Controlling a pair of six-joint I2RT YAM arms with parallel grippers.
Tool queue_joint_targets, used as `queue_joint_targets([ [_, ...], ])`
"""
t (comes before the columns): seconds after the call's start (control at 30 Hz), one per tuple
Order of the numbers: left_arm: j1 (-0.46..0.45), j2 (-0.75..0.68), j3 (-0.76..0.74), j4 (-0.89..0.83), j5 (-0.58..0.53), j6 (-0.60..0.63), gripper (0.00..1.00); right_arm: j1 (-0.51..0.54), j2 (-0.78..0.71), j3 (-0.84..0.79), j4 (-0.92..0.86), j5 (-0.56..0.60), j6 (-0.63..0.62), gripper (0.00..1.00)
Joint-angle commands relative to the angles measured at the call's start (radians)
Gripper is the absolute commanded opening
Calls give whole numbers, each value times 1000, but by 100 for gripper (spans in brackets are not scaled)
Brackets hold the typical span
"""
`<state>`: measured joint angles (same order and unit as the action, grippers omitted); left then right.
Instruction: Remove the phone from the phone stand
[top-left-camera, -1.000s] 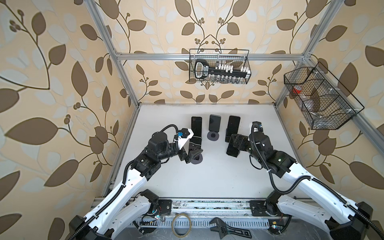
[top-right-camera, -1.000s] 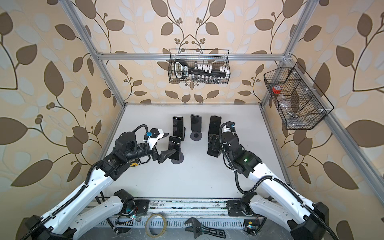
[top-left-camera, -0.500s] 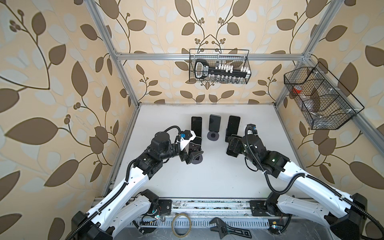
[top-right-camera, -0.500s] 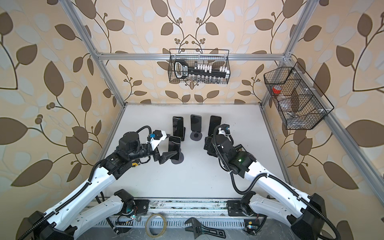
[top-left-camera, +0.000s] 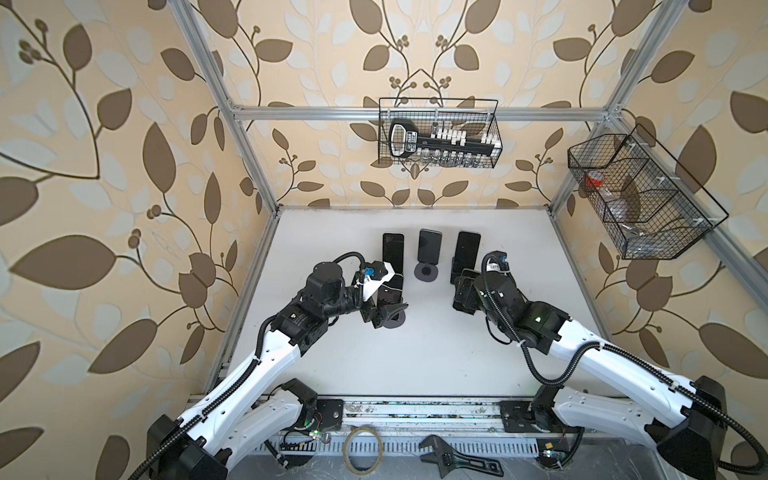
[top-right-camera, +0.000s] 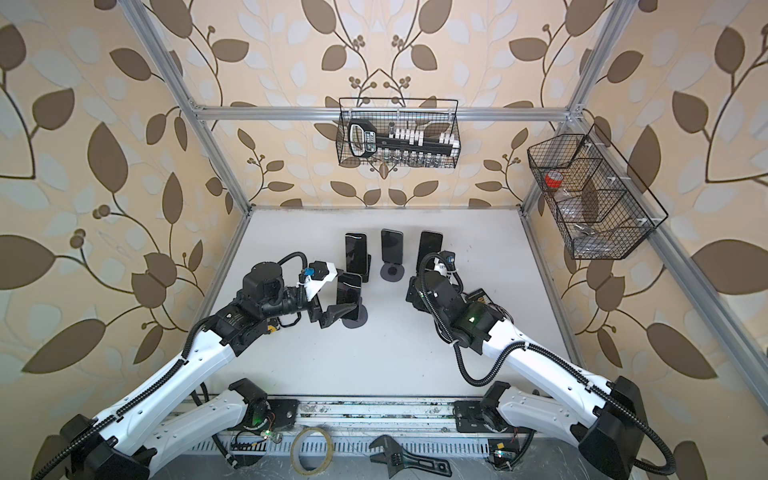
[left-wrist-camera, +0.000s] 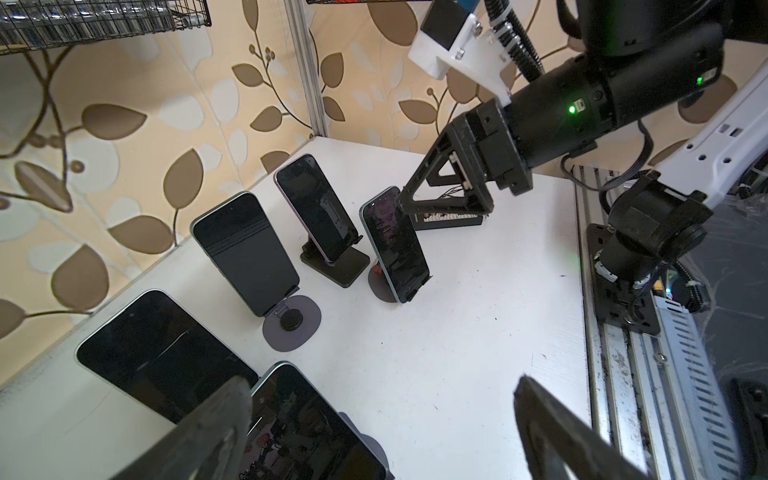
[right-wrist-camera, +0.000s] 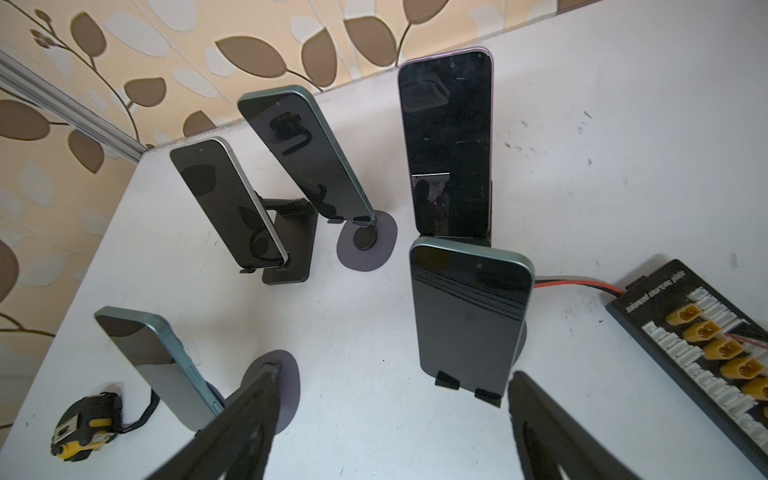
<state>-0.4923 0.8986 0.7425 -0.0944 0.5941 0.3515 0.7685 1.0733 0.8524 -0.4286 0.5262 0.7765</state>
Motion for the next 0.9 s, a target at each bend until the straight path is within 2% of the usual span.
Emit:
queue_joint_targets([
  [0.0, -12, -26, 2, 29, 9, 32, 98, 6, 34, 38, -46, 50, -13, 87],
  [0.87, -20, 22, 27, -51, 3, 46, 99, -5, 241, 127, -121, 91, 97, 93],
])
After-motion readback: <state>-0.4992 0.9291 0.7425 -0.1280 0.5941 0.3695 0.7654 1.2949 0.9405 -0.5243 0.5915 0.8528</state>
